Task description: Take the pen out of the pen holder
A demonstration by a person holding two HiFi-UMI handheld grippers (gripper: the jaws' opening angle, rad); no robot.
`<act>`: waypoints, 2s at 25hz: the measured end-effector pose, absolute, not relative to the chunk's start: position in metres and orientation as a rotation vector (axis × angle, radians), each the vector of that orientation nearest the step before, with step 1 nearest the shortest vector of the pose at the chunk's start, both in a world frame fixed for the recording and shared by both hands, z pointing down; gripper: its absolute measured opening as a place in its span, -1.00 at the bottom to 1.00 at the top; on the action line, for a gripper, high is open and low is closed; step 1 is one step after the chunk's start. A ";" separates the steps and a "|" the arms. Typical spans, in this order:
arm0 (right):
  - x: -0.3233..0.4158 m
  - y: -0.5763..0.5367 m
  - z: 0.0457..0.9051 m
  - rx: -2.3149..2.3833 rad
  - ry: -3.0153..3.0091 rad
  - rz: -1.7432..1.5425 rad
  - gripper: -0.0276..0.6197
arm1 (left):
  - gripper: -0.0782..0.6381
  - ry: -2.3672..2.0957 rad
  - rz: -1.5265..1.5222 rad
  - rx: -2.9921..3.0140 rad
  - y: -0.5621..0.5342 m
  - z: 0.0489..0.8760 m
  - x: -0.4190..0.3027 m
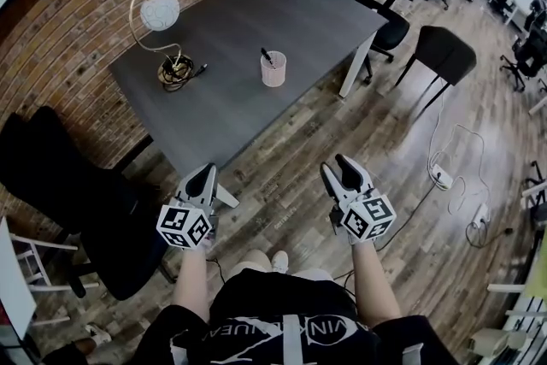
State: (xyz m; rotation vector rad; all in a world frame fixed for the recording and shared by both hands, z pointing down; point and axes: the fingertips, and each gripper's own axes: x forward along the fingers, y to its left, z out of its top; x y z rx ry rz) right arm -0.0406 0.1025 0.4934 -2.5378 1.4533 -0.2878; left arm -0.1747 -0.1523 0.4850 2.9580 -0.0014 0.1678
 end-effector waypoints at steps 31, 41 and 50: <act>0.120 0.011 0.505 -2.479 1.551 -0.370 -0.38 | -0.75 0.051 0.163 2.952 -0.209 0.494 0.015; 0.176 -0.035 0.504 -2.458 1.606 -0.401 -0.38 | -0.75 0.036 0.194 2.935 -0.243 0.496 0.071; 0.222 -0.082 0.504 -2.424 1.699 -0.424 -0.38 | -0.75 -0.001 0.204 2.916 -0.281 0.504 0.116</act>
